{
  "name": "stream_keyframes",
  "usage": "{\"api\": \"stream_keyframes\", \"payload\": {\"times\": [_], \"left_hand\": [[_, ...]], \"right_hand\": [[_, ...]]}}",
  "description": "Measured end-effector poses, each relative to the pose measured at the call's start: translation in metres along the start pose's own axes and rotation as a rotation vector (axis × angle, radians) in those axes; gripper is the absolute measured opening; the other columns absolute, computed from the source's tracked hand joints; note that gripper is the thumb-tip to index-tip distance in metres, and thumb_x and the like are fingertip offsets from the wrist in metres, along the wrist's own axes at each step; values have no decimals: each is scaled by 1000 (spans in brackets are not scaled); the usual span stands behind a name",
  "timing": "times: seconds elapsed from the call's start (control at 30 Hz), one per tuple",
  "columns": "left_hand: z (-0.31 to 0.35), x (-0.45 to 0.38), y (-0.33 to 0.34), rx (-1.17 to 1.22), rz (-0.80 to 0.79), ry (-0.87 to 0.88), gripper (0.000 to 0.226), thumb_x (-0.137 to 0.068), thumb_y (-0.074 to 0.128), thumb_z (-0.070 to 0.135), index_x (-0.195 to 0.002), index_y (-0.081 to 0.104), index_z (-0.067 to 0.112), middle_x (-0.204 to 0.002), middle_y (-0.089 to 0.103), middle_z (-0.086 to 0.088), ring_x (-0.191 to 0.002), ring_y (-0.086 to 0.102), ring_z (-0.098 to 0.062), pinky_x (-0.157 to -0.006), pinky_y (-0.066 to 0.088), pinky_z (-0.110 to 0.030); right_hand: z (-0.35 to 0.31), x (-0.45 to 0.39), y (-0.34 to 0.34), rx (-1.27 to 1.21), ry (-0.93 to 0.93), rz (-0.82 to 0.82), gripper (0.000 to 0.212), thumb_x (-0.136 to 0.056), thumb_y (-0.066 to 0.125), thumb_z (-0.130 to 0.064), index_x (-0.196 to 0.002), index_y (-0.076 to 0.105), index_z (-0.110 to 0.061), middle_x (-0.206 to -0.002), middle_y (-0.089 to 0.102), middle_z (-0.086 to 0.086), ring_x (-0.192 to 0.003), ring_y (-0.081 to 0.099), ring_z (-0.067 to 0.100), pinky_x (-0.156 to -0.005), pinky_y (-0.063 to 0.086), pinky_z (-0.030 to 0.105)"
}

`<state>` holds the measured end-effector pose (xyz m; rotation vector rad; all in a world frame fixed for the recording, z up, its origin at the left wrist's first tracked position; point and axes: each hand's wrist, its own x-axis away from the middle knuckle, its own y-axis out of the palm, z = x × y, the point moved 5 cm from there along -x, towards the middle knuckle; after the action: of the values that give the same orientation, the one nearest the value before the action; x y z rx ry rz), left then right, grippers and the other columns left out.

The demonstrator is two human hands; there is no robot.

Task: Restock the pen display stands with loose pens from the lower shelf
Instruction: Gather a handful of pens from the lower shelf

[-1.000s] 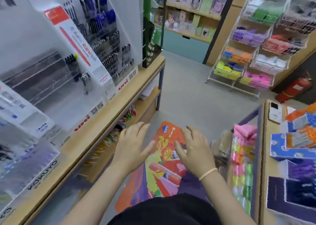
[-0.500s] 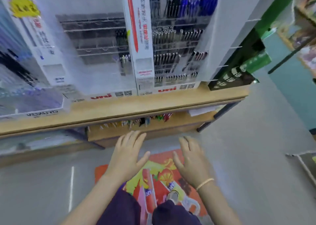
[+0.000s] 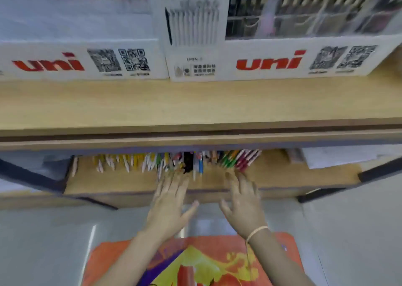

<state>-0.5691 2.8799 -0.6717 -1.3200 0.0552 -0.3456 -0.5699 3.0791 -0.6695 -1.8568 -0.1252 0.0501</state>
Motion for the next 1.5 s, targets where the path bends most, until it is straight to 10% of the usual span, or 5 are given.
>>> {"api": "stream_keyframes", "payload": {"times": [0.23, 0.7, 1.23, 1.5], "left_hand": [[-25, -98, 59, -53, 232, -38, 90, -84, 17, 81, -160, 16, 33, -169, 2, 4, -155, -8, -21, -123, -8, -40], [-14, -131, 83, -78, 341, -120, 84, -86, 19, 85, -158, 14, 41, -169, -1, 3, -155, -7, -22, -123, -7, -51], [-13, -127, 85, -24, 446, -51, 81, -88, 23, 82, -158, 19, 42, -169, 0, 1, -155, -12, -22, -123, -3, -50], [-39, -109, 66, -107, 470, 116, 81, -91, 24, 80, -159, 20, 35, -168, 13, -4, -155, 2, -27, -125, 3, -50]], "right_hand": [[75, -89, 69, -140, 186, 316, 86, -83, 59, -57, -144, 38, 0, -141, 39, 37, -130, 39, 51, -103, 39, 58], [100, -116, 85, -153, 71, 19, 122, -68, 39, -92, -156, -13, -26, -164, -17, 9, -150, -18, 31, -123, 12, 52], [96, -128, 77, -196, -20, 24, 138, -57, 50, -95, -156, -13, -21, -164, -20, 10, -149, -24, 26, -123, -2, 46], [98, -123, 74, -67, -87, 249, 124, -64, 26, -99, -157, 16, -17, -165, 4, 16, -152, -7, 33, -123, 1, 51]]}}
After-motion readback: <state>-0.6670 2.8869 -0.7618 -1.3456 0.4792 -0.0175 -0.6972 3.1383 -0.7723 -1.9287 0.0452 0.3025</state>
